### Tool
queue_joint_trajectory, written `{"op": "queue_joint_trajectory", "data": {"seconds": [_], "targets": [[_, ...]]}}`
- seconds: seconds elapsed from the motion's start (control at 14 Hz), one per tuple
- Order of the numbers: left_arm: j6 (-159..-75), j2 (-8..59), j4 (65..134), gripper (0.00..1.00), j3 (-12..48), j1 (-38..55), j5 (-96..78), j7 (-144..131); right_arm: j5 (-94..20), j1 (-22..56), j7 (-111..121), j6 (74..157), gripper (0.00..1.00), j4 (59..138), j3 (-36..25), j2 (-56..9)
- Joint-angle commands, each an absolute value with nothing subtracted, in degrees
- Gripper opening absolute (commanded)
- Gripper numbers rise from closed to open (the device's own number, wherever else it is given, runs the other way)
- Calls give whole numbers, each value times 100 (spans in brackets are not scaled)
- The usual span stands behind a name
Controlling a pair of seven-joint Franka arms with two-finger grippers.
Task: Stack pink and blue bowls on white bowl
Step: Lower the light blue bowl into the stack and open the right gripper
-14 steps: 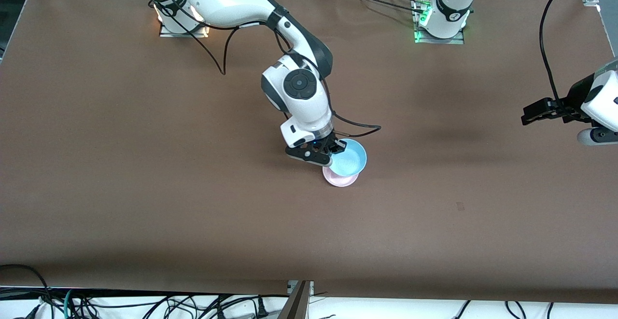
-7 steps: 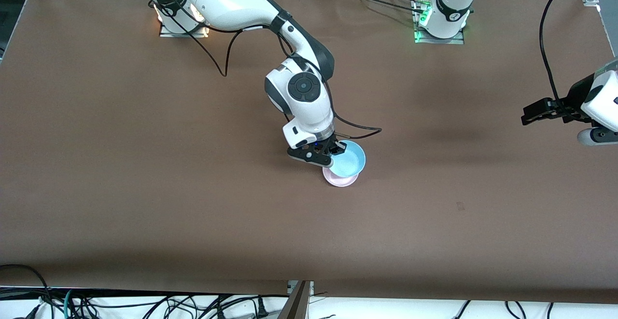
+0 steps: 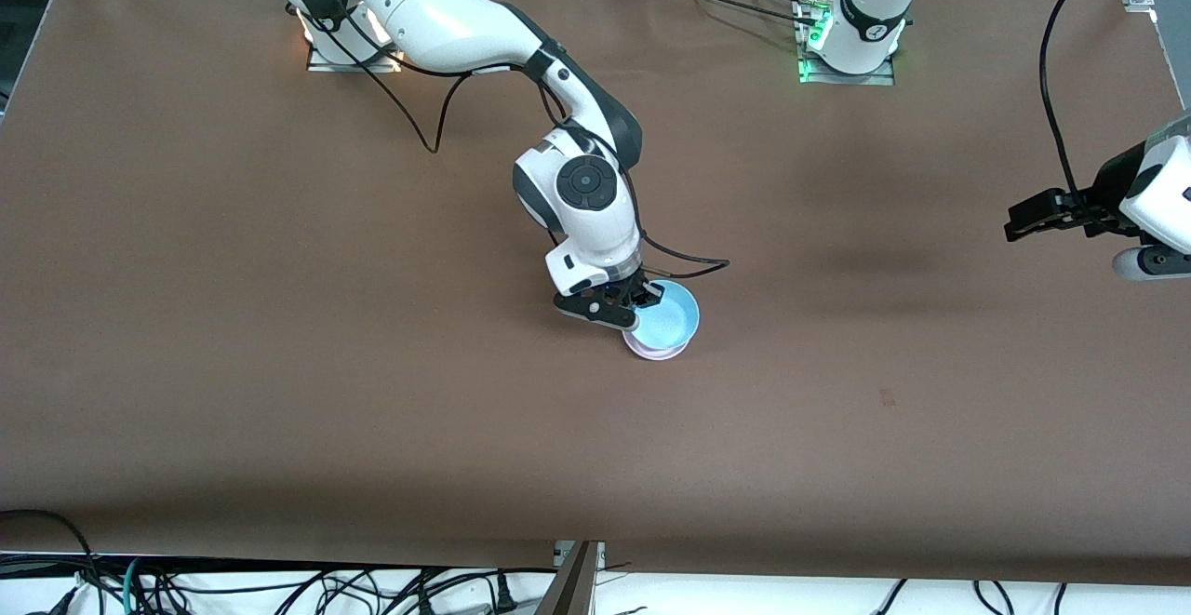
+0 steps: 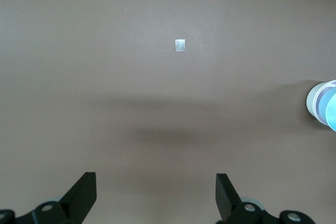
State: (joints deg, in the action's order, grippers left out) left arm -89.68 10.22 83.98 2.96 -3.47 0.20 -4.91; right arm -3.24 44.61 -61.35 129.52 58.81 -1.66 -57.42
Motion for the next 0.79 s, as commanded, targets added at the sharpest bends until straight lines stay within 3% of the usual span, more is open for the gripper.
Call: {"op": "queue_joint_trajectory", "data": {"seconds": [0.0, 0.71], "targets": [[-8851, 1090, 8227, 100, 272, -308, 97, -404, -211, 4509, -6196, 13060, 0, 5643, -263, -5967], [-8851, 1090, 8227, 100, 272, -308, 97, -404, -79, 4526, -6170, 13201, 0, 5643, -272, -6056]]}}
